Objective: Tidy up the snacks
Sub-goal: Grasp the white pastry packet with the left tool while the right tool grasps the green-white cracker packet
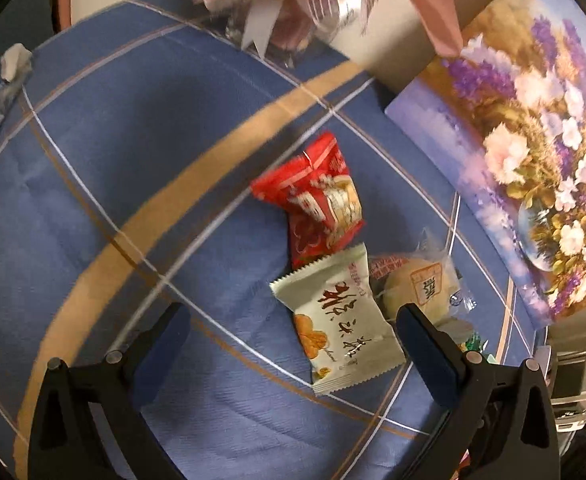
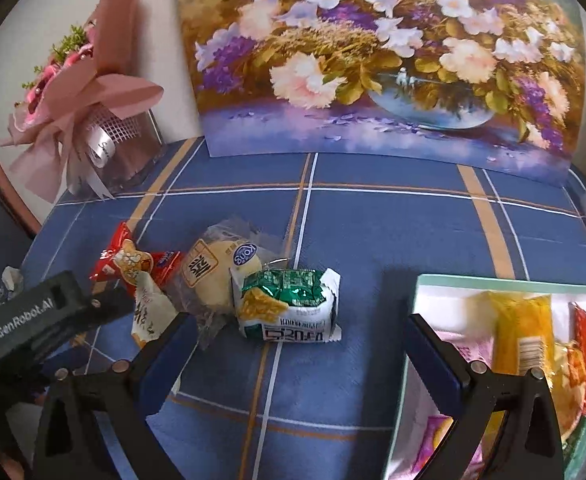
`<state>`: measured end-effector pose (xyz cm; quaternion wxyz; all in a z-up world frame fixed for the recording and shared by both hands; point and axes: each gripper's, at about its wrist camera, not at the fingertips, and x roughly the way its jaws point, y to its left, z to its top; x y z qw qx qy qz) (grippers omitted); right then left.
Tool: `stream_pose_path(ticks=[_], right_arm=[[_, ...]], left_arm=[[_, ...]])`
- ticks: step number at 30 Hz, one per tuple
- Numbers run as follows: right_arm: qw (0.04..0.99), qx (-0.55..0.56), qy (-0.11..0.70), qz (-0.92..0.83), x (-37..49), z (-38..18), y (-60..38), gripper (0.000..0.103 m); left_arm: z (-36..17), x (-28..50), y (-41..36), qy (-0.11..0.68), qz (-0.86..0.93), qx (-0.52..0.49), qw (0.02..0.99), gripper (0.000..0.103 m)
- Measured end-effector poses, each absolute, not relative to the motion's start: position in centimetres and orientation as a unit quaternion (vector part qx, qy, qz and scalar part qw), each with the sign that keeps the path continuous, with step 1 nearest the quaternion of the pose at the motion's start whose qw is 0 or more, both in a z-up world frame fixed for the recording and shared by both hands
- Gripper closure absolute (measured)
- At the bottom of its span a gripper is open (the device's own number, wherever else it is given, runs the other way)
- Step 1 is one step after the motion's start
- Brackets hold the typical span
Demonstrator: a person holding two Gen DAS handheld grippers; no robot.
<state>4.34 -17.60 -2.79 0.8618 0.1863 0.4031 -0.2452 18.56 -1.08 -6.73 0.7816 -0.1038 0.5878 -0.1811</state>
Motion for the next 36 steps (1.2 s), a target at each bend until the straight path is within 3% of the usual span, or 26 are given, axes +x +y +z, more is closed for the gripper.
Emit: stream_pose_path(ticks=[17,21,23,25,26,33,36], right_arm=[[0.847,0.195,0.423,-0.256,6.4,-6.3,-19.3,0.003],[0.845,0.194,0.428,-0.253,6.7,-6.7,-19.1,0.011],[0.846,0.197,0.428,-0.25,6.6,-6.8,-19.0,0.024],[0.848,0.197,0.428,-0.244,6.7,-6.8,-18.9,0.033],[0.848,0.2,0.427,-0.243,6.6,-6.8,-18.9,0.035],[0.846,0.219,0.416,-0.252,5.8,-6.7,-19.5,0.039],[0.846,0.225,0.412,-0.254,5.5,-6.4,-19.8,0.039]], left_arm=[[-8.9,18.7,-4.1,0.593,-0.198,-0.082,0.776,0.011],[-8.8,18.5,-4.2,0.591,-0.191,-0.067,0.781,0.02],[-8.8,18.5,-4.0,0.589,-0.189,-0.067,0.783,0.026],[-8.7,18.4,-3.8,0.586,-0.187,-0.065,0.786,0.049],[-8.7,18.4,-3.8,0.584,-0.187,-0.061,0.787,0.049],[-8.6,18.4,-3.6,0.578,-0.194,-0.065,0.79,0.052],[-8.3,18.5,-3.1,0.575,-0.201,-0.08,0.789,0.066]])
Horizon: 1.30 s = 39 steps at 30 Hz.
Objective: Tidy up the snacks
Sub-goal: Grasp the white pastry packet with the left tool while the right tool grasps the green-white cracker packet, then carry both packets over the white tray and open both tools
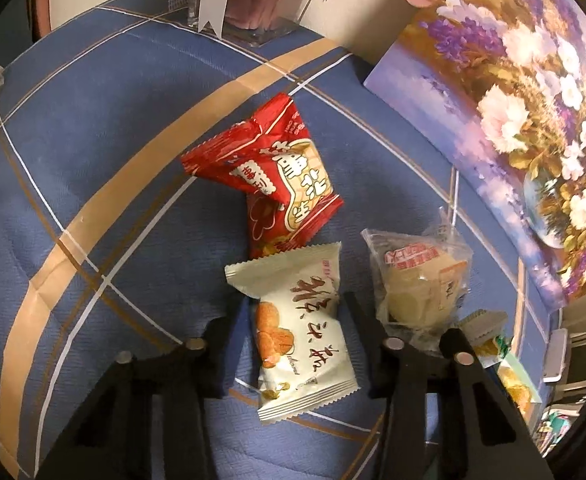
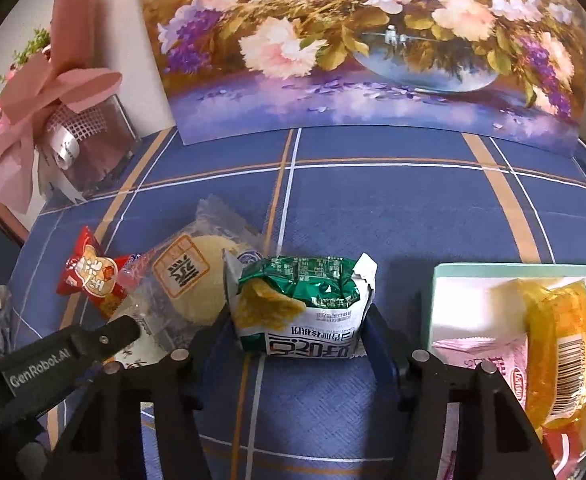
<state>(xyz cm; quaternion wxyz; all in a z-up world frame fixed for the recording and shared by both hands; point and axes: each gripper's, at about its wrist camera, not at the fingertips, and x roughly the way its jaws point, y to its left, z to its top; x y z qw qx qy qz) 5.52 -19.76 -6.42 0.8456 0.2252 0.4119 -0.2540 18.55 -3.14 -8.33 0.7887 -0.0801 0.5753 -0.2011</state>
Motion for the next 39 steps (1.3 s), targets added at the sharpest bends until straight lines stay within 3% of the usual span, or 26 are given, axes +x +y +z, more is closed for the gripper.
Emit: stream_pose_path(ticks=[3,11,19,25,31,39], right_arm=[[0.848,0.228,0.407,-0.251,5.3,-6.0,-19.7,0.039],[0.846,0.223,0.414,-0.252,5.2,-6.1,-19.6,0.039],[0.837,0.222,0.429,-0.257,4.8,-6.5,-19.6,0.039],[0.833,0.214,0.439,-0.26,4.3,-6.4,-19.3,0.039],[0.834,0.194,0.445,-0.263,4.4,-6.7,-19.1,0.04],[0.834,0.173,0.452,-0.265,4.5,-6.8,-18.6,0.039]], left_arm=[[-7.7,18.6,-2.9,0.572,-0.207,-0.081,0.79,0.071],[-8.4,19.1,-2.9,0.581,-0.212,-0.096,0.78,0.068],[-8.7,18.5,-4.4,0.587,-0.226,-0.063,0.775,0.044],[-8.8,17.4,-6.2,0.567,-0.217,0.001,0.794,0.036],[-8.9,16.9,-6.5,0.548,-0.209,0.019,0.81,0.036],[-8.7,15.8,-6.7,0.537,-0.197,0.035,0.82,0.045]])
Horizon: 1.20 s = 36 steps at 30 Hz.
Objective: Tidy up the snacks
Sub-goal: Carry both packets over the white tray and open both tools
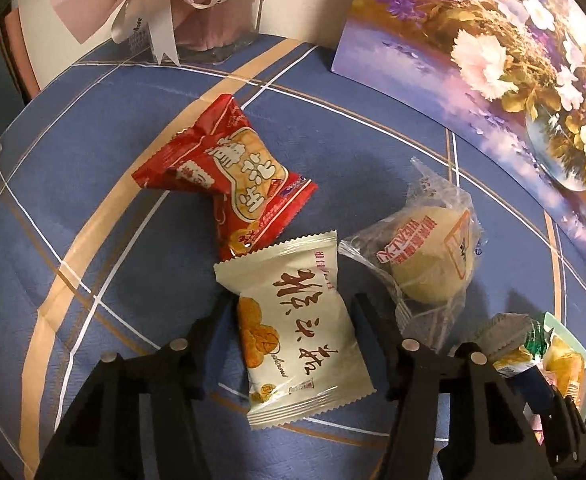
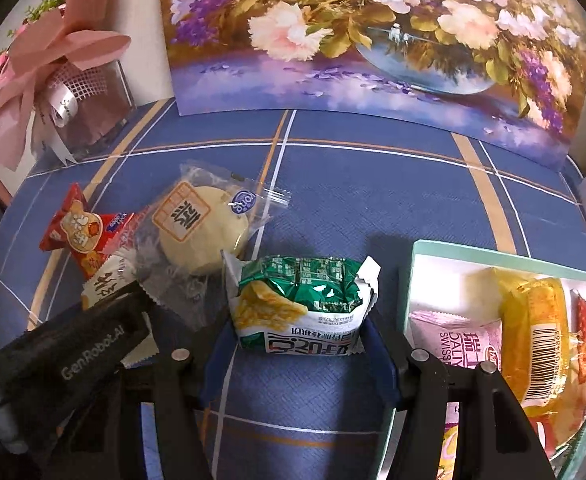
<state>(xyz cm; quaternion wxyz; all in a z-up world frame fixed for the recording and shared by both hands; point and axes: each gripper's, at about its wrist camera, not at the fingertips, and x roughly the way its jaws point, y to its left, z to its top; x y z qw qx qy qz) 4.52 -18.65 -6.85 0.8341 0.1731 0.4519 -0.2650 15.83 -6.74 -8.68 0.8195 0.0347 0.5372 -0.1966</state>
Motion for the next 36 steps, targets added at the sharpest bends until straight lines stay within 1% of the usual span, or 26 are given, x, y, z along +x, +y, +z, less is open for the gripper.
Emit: stream_pose_path(ticks=[7,12,20,24,30,36], right_arm=[[0.833,0.179,0.452,-0.264,4.6,-6.8,-18.7,0.039],[0.836,0.189,0.446,-0.259,4.4,-6.3,-18.6,0.039],[0.84,0.2,0.432,-0.261,3.4,-3.8,-18.0,0.039],[0.843,0.207,0.42,-0.264,2.3,-1.6,-17.8,0.039],[0.847,0.202,0.408,-0.274,0.0,1.6,-17.1,0.039],[0.851,0.205,0.389,-0.287,-3.0,4.2,-16.8,0.039]], left_arm=[[-8.5,15.5,-6.6,0.546,-0.201,0.025,0.813,0.049],[-8.3,15.6,-6.0,0.557,-0.209,-0.004,0.804,0.05],[-7.1,15.3,-5.3,0.564,-0.22,-0.019,0.796,0.05],[-5.5,14.6,-4.9,0.559,-0.224,-0.018,0.798,0.05],[-1.7,13.3,-4.2,0.546,-0.234,-0.035,0.804,0.05],[1.4,10.2,-3.4,0.528,-0.248,-0.042,0.811,0.05]])
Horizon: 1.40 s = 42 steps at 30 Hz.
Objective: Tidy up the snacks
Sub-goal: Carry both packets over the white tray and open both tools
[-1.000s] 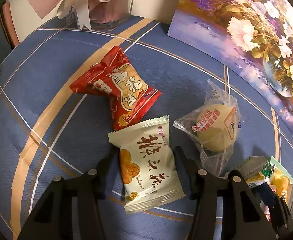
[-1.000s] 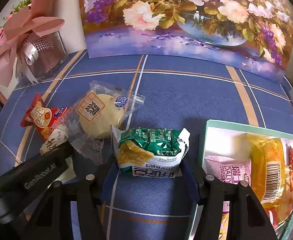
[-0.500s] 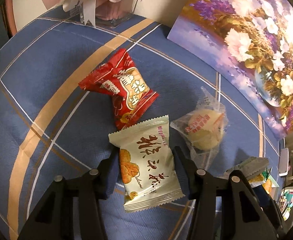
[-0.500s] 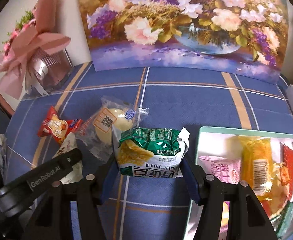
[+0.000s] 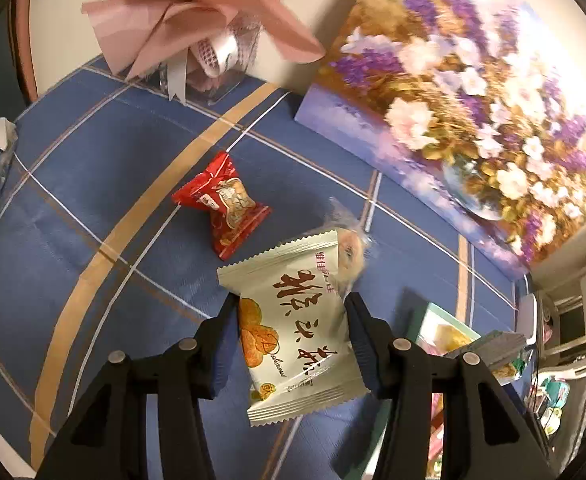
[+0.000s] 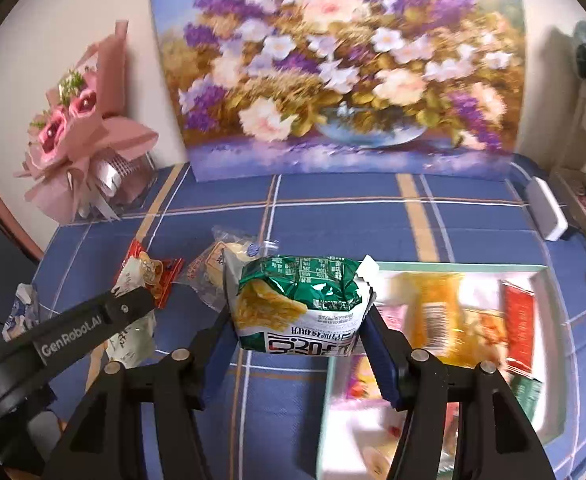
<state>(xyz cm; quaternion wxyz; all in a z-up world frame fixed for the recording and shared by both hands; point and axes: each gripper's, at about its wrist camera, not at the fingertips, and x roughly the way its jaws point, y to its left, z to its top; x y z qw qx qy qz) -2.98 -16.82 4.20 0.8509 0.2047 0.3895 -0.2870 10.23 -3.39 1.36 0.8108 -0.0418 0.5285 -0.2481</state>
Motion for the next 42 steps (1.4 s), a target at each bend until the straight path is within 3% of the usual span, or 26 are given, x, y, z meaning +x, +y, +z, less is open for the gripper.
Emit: stream_pose_path(ticks=[16,28,42], right_arm=[[0.831,0.254,0.352,-0.348,-12.5,6.9,-20.1,0.039],[0.789,0.29,0.357,-0.407,-17.9,5.0,-25.4,0.039],[0.727,0.35,0.412,-0.423,-20.1,-1.4,-30.2,0.039]], left_arm=[[5.3,1.9,-6.7,0.484,-0.298,-0.004,0.822,0.05],[5.2,-2.3,-11.0,0.48,-0.332,0.025,0.812,0.049],[-1.6,-4.1,-16.6,0.526,-0.343,0.084,0.773,0.049]])
